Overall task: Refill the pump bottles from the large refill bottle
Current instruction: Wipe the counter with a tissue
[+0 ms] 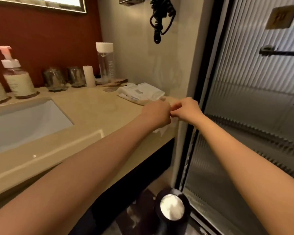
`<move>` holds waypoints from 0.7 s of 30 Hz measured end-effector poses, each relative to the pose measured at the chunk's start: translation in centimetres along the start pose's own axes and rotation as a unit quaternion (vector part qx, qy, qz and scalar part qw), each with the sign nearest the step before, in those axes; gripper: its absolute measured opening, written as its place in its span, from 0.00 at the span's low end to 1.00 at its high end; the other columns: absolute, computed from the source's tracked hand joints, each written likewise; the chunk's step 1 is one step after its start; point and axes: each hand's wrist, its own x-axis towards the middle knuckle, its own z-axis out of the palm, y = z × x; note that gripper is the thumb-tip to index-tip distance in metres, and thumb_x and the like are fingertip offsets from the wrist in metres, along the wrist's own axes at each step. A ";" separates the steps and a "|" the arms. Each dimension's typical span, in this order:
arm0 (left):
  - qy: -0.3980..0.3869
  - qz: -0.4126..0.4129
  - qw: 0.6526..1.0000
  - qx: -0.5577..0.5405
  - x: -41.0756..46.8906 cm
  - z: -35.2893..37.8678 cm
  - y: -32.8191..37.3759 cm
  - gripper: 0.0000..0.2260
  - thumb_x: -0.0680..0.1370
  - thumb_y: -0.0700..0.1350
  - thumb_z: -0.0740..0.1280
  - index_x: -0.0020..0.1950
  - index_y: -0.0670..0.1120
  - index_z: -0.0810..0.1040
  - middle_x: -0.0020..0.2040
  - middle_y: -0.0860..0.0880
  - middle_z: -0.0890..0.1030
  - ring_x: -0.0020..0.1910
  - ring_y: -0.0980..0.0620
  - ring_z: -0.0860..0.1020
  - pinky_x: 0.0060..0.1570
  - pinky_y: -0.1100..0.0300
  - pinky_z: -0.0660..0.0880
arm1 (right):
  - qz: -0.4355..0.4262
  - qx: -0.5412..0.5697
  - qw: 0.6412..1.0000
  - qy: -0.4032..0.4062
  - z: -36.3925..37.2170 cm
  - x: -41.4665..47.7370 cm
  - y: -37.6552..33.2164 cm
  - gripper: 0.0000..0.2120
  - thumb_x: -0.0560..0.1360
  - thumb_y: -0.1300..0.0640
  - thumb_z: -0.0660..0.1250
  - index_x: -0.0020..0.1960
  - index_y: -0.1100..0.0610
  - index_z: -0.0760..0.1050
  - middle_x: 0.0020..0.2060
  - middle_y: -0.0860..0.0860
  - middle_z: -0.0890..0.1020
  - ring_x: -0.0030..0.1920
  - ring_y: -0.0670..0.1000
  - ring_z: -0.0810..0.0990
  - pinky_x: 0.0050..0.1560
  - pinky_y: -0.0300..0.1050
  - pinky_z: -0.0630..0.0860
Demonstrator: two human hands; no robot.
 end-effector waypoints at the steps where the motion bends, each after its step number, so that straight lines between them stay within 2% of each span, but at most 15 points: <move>1: -0.007 0.001 1.000 -0.009 0.4 0.4 0.5 0.12 0.77 0.44 0.63 0.59 0.46 0.79 0.53 0.44 0.79 0.50 0.44 0.78 0.40 0.57 0.69 | 0.022 0.008 1.000 -0.001 -0.2 0.1 0.9 0.06 0.70 0.66 0.70 0.44 0.57 0.82 0.37 0.49 0.79 0.41 0.44 0.75 0.41 0.36 0.72; 5: -0.051 -0.001 0.997 -0.056 1.6 3.0 2.4 0.11 0.76 0.43 0.65 0.57 0.45 0.80 0.51 0.45 0.80 0.49 0.45 0.79 0.42 0.55 0.73 | 0.090 0.024 0.995 -0.023 -0.5 -0.2 4.4 0.07 0.71 0.66 0.69 0.40 0.55 0.81 0.35 0.48 0.79 0.39 0.44 0.76 0.34 0.33 0.74; 9: -0.086 -0.022 0.988 -0.129 1.5 7.3 3.8 0.10 0.75 0.44 0.65 0.54 0.44 0.79 0.46 0.46 0.79 0.44 0.46 0.77 0.40 0.56 0.72 | 0.135 0.020 0.990 -0.031 0.7 -0.6 7.5 0.08 0.71 0.66 0.69 0.38 0.55 0.81 0.38 0.49 0.79 0.46 0.48 0.78 0.38 0.37 0.75; 11: -0.117 -0.028 0.978 -0.171 1.4 10.3 4.6 0.09 0.75 0.45 0.65 0.52 0.43 0.80 0.45 0.46 0.80 0.43 0.46 0.77 0.39 0.56 0.72 | 0.164 0.013 0.986 -0.037 1.8 -0.9 9.4 0.07 0.72 0.65 0.68 0.41 0.56 0.82 0.40 0.49 0.80 0.47 0.47 0.78 0.37 0.37 0.74; 13: -0.155 -0.035 0.965 -0.208 1.2 12.9 5.0 0.08 0.76 0.45 0.65 0.50 0.43 0.79 0.44 0.46 0.80 0.41 0.48 0.77 0.37 0.58 0.72 | 0.188 0.010 0.981 -0.040 3.3 -1.2 11.3 0.06 0.73 0.64 0.67 0.45 0.58 0.83 0.45 0.51 0.82 0.51 0.49 0.78 0.43 0.38 0.74; 15: -0.199 -0.032 0.951 -0.234 1.2 15.1 5.5 0.06 0.76 0.44 0.64 0.44 0.43 0.77 0.36 0.48 0.75 0.34 0.52 0.73 0.31 0.62 0.68 | 0.215 0.010 0.976 -0.034 4.7 -1.4 13.4 0.07 0.74 0.63 0.66 0.47 0.59 0.84 0.48 0.53 0.83 0.54 0.50 0.78 0.49 0.39 0.76; 16: -0.223 -0.032 0.944 -0.241 1.2 16.1 5.7 0.06 0.76 0.44 0.63 0.43 0.42 0.76 0.34 0.49 0.73 0.33 0.52 0.71 0.30 0.63 0.65 | 0.232 0.014 0.972 -0.030 5.5 -1.4 14.4 0.08 0.74 0.64 0.66 0.47 0.60 0.84 0.49 0.53 0.83 0.54 0.50 0.78 0.48 0.40 0.76; 18: -0.258 -0.031 0.932 -0.254 1.2 17.6 5.8 0.06 0.77 0.42 0.61 0.48 0.43 0.77 0.36 0.48 0.73 0.38 0.50 0.72 0.32 0.62 0.66 | 0.263 0.021 0.964 -0.020 6.8 -1.6 16.0 0.08 0.74 0.64 0.65 0.47 0.61 0.84 0.48 0.55 0.83 0.53 0.52 0.80 0.45 0.40 0.76; 21: -0.290 -0.060 0.907 -0.299 1.4 19.9 5.7 0.09 0.78 0.41 0.60 0.55 0.43 0.76 0.47 0.45 0.78 0.46 0.47 0.74 0.39 0.61 0.69 | 0.304 0.042 0.952 -0.002 8.9 -1.7 18.1 0.08 0.74 0.64 0.65 0.46 0.60 0.83 0.49 0.56 0.82 0.52 0.53 0.79 0.43 0.40 0.75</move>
